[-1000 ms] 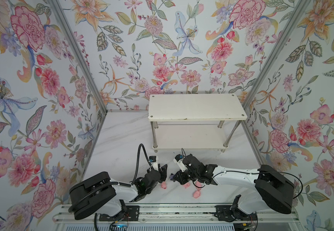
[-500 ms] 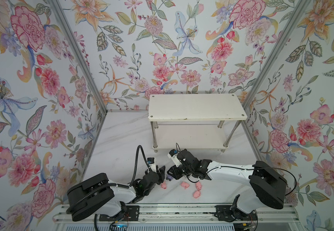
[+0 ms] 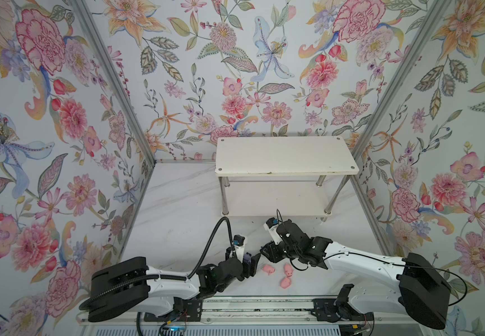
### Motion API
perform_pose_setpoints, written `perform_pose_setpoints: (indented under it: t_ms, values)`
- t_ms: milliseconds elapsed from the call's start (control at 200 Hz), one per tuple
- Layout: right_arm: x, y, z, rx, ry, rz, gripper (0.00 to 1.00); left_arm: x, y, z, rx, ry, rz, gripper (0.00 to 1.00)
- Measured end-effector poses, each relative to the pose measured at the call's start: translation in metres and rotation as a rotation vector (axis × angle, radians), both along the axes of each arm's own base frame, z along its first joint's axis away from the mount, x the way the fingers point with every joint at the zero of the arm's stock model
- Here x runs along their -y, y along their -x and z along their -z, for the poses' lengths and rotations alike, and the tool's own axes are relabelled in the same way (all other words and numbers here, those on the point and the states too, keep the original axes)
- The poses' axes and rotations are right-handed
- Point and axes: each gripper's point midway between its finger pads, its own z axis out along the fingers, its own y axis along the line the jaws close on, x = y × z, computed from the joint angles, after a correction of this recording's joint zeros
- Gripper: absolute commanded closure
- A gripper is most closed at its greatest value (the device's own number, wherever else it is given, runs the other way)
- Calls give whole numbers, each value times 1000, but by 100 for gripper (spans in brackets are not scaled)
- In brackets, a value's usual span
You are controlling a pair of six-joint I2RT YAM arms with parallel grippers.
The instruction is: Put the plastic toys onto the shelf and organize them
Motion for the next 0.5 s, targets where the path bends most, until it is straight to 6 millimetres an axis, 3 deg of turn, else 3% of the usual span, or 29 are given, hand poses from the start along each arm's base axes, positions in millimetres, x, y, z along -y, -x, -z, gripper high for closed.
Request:
perform_pose_setpoints:
  t_ms: [215, 500]
  values:
    - [4, 2, -8, 18, -24, 1, 52, -6, 2, 29, -35, -143, 2, 13]
    - [17, 4, -6, 25, -32, 20, 51, -9, -1, 42, -64, -204, -17, 16]
